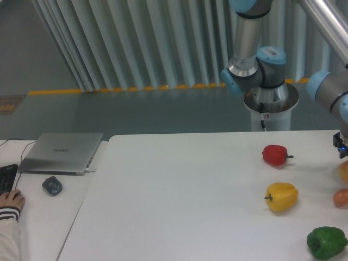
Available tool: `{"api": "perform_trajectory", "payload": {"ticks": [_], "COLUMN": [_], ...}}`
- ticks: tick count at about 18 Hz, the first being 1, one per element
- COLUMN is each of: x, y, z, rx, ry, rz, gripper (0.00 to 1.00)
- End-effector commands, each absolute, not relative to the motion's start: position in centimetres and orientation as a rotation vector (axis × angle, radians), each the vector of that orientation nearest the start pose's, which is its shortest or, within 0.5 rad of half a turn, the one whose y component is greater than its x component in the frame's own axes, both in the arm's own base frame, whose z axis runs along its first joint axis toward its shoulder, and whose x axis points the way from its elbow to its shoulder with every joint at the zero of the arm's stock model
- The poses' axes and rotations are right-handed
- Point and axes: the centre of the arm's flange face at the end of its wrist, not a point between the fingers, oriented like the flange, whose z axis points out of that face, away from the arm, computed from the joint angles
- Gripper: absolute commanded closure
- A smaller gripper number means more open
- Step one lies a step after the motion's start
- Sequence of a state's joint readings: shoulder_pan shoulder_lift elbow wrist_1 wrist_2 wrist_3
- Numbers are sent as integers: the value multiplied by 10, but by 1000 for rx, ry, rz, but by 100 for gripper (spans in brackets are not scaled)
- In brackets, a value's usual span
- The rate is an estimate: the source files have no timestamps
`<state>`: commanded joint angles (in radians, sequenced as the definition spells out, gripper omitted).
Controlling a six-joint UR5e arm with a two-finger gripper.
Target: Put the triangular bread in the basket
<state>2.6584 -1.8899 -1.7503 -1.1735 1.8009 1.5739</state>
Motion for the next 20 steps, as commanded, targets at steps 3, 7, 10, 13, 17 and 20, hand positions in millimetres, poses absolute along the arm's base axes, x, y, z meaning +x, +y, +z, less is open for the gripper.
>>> {"api": "perform_trajectory", "payload": {"ticks": [3, 7, 10, 13, 17, 20], "x": [-451, -452, -450, -451, -460, -485], "y": [362, 364, 367, 367, 372, 376], "z": [273, 282, 295, 323, 375, 410], "rx": [-3284, -3274, -3262, -3216, -3159, -3041], "ry": [827, 830, 839, 815, 775, 676], "rz": [-71, -40, -7, 28, 19, 74], "gripper": [72, 100, 100, 100, 100, 100]}}
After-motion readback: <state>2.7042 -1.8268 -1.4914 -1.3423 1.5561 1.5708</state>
